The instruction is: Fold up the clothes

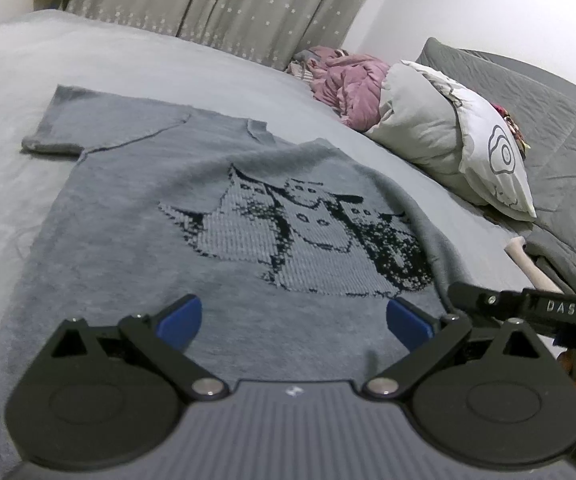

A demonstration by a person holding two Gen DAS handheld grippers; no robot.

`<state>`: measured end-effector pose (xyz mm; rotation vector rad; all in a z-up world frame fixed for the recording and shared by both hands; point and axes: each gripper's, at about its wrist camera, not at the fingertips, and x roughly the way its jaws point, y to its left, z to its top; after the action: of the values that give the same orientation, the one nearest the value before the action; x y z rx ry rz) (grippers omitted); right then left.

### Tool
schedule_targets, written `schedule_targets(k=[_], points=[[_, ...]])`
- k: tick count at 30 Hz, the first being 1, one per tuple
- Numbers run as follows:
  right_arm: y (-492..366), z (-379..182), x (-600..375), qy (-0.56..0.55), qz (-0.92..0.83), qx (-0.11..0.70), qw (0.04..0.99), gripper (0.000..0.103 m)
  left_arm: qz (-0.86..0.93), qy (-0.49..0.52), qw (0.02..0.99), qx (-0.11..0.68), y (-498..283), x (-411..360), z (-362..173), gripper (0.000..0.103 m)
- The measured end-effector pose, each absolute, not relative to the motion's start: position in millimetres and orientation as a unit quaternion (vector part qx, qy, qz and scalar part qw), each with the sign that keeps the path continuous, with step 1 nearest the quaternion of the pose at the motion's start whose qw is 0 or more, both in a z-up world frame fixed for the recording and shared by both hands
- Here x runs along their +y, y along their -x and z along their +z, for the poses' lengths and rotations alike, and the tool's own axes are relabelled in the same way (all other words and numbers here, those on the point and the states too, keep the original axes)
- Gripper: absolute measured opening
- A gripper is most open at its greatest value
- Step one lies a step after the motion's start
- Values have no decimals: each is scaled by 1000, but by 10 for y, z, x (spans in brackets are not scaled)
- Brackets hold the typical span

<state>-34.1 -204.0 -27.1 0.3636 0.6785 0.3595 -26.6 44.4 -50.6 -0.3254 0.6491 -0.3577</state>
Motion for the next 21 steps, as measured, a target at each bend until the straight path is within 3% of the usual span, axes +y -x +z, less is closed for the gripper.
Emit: schedule_targets(k=[5,18,21], points=[[342,-221,-2115,-186,147,317,918,28,-174,157,919,317,268,454,-507,100],[234,-306,-2558,-181,41,310,933,33,-172,146,921,317,279,429,-519,100],[187,-298,-2586,-179,23,301,936,40,-168,149,922,314,281,439,-516,100]])
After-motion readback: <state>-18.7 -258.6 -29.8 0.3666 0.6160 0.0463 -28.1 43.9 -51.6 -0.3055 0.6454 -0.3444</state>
